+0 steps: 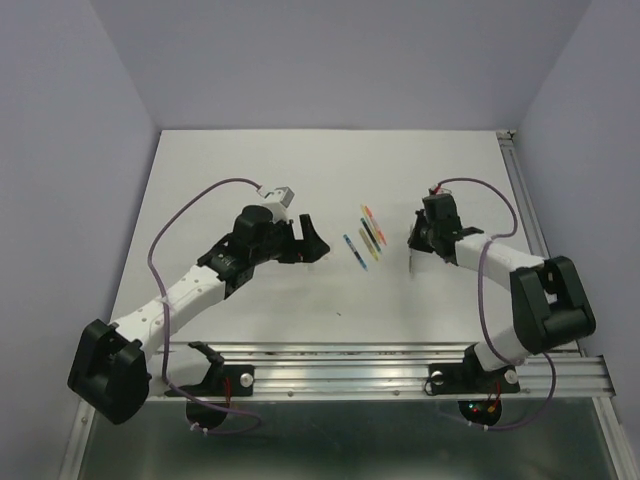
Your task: Open the pen caps
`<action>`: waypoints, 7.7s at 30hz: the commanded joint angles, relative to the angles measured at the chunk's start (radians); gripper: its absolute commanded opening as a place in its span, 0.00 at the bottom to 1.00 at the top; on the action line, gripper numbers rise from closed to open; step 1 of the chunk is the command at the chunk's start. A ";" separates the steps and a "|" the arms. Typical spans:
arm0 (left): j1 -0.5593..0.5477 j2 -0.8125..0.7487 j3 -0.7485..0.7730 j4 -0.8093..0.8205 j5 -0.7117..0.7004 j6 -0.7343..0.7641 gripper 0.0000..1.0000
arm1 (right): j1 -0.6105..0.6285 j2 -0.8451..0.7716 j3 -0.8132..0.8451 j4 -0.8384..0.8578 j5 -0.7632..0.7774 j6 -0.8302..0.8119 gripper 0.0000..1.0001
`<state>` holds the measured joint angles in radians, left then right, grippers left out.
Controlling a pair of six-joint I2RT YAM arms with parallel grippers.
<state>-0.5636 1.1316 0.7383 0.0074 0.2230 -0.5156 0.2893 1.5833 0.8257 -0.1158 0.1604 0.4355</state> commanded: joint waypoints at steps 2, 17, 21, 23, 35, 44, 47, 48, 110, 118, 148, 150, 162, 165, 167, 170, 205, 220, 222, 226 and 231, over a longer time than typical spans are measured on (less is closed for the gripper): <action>-0.122 0.037 -0.027 0.247 0.227 -0.015 0.99 | 0.002 -0.311 -0.149 0.264 -0.278 0.083 0.01; -0.325 0.298 0.177 0.304 0.111 -0.032 0.99 | 0.338 -0.664 -0.359 0.436 0.091 0.525 0.01; -0.326 0.323 0.203 0.284 0.102 -0.017 0.91 | 0.401 -0.642 -0.359 0.441 0.172 0.597 0.01; -0.326 0.329 0.211 0.270 0.101 -0.012 0.81 | 0.427 -0.631 -0.364 0.458 0.217 0.629 0.01; -0.328 0.298 0.187 0.232 0.081 -0.001 0.72 | 0.459 -0.622 -0.358 0.452 0.355 0.658 0.01; -0.328 0.306 0.199 0.218 0.070 0.008 0.39 | 0.464 -0.574 -0.335 0.462 0.321 0.651 0.01; -0.329 0.304 0.196 0.218 0.067 0.008 0.16 | 0.464 -0.568 -0.332 0.467 0.320 0.649 0.01; -0.329 0.304 0.196 0.218 0.067 0.006 0.08 | 0.465 -0.566 -0.330 0.469 0.321 0.649 0.01; -0.249 0.527 0.246 -0.173 -0.389 -0.110 0.39 | 0.140 -0.605 -0.412 0.423 -0.436 0.106 0.01; -0.249 0.459 0.245 -0.184 -0.357 -0.109 0.55 | 0.140 -0.626 -0.425 0.381 -0.567 0.077 0.01; -0.251 0.227 0.127 0.215 0.018 -0.245 0.68 | 0.223 -0.491 -0.484 0.777 -0.769 0.210 0.01; -0.251 0.238 0.124 0.224 0.027 -0.251 0.63 | 0.229 -0.479 -0.484 0.807 -0.741 0.220 0.01; -0.252 0.252 0.115 0.250 0.019 -0.268 0.45 | 0.240 -0.414 -0.467 0.854 -0.736 0.238 0.01; -0.252 0.250 0.113 0.246 0.016 -0.267 0.36 | 0.240 -0.414 -0.464 0.841 -0.726 0.238 0.01; -0.252 0.252 0.115 0.238 0.013 -0.264 0.31 | 0.240 -0.417 -0.459 0.834 -0.720 0.238 0.01; -0.252 0.255 0.116 0.232 0.012 -0.261 0.23 | 0.240 -0.419 -0.455 0.832 -0.714 0.243 0.01; 0.041 0.347 0.369 0.099 -0.257 -0.281 0.00 | 0.487 -0.473 -0.363 0.253 -0.542 0.267 0.01; 0.041 0.251 0.029 -0.084 -0.353 -0.170 0.10 | 0.320 -0.099 0.078 -0.030 -0.111 -0.180 0.01; 0.041 0.241 0.007 -0.054 -0.338 -0.169 0.11 | 0.320 -0.054 0.148 -0.057 -0.113 -0.239 0.01; 0.041 0.250 -0.017 -0.014 -0.287 -0.161 0.11 | 0.320 0.029 0.234 -0.067 -0.055 -0.310 0.01; 0.039 0.286 -0.027 0.019 -0.255 -0.162 0.11 | 0.314 0.138 0.312 -0.099 -0.045 -0.351 0.01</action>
<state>-0.5217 1.4166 0.7254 -0.0391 -0.0601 -0.6983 0.6094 1.6711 1.0431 -0.1879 0.0727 0.1600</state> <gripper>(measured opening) 0.179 0.069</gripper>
